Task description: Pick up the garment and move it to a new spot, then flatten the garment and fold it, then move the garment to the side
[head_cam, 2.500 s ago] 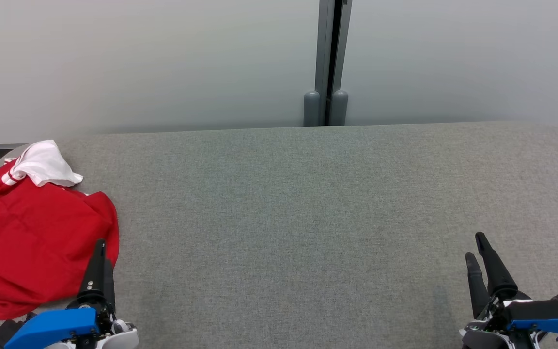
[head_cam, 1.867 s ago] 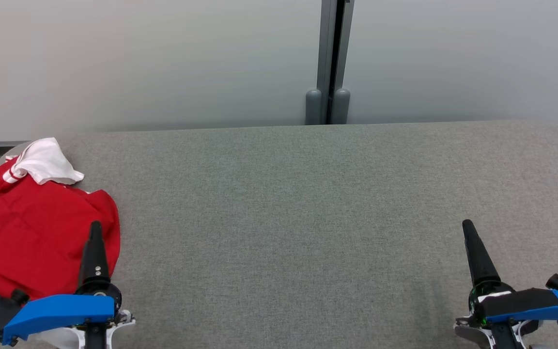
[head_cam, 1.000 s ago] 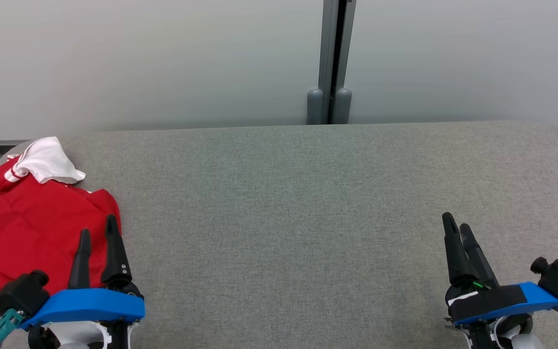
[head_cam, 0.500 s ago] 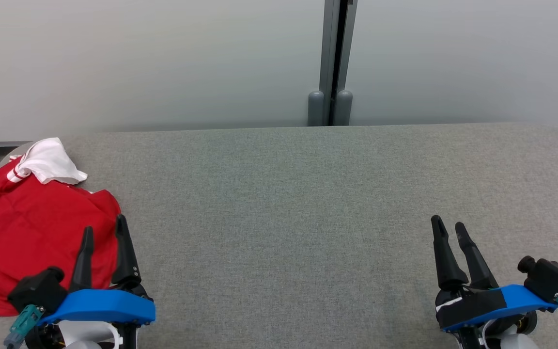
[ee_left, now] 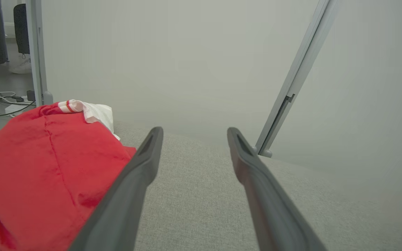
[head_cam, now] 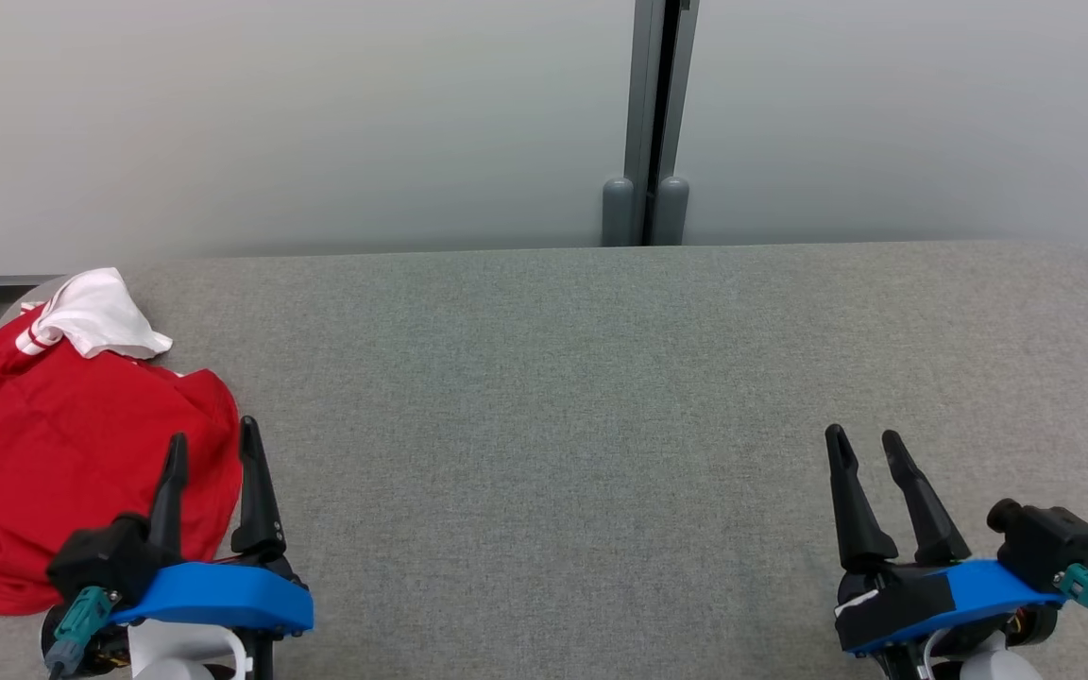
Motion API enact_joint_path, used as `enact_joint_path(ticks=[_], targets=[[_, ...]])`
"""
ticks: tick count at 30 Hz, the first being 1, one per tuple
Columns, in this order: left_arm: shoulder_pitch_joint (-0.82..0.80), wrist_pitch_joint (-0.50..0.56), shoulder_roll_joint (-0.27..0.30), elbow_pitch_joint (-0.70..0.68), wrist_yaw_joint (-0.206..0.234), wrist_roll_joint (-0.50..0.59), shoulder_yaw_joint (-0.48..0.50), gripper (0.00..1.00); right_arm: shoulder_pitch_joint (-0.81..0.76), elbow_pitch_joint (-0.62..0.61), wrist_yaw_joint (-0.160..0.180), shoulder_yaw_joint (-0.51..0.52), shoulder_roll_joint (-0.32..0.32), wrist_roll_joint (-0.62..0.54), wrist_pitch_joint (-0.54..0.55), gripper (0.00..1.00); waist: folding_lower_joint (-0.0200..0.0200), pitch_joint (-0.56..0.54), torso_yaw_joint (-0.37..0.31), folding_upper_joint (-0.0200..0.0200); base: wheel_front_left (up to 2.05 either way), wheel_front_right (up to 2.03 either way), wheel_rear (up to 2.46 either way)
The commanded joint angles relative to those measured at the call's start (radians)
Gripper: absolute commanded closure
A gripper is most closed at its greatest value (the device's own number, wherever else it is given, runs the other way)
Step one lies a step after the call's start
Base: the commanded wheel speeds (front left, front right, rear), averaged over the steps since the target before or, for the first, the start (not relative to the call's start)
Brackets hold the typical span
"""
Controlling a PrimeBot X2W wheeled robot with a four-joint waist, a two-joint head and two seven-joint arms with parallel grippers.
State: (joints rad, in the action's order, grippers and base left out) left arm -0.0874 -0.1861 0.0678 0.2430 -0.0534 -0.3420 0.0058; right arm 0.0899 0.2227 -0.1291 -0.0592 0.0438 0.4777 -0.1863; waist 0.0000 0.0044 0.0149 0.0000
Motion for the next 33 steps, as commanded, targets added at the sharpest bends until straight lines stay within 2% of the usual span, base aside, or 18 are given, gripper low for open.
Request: enact_joint_path(ticks=[1, 33], targets=[[-0.023, -0.008, 0.009, -0.002, 0.003, 0.025, -0.005, 0.0, 0.021, -0.001, -0.002, -0.003, 0.008, -0.024, -0.008, 0.0, 0.0, 0.0, 0.0, 0.0, 0.0, 0.0, 0.0], [-0.043, -0.072, 0.031, 0.092, 0.028, 0.267, -0.037, 0.0, 0.066, 0.068, -0.002, 0.0, 0.009, -0.306, -0.072, 0.0, 0.0, 0.002, 0.001, 0.0, 0.0, 0.0, 0.0]])
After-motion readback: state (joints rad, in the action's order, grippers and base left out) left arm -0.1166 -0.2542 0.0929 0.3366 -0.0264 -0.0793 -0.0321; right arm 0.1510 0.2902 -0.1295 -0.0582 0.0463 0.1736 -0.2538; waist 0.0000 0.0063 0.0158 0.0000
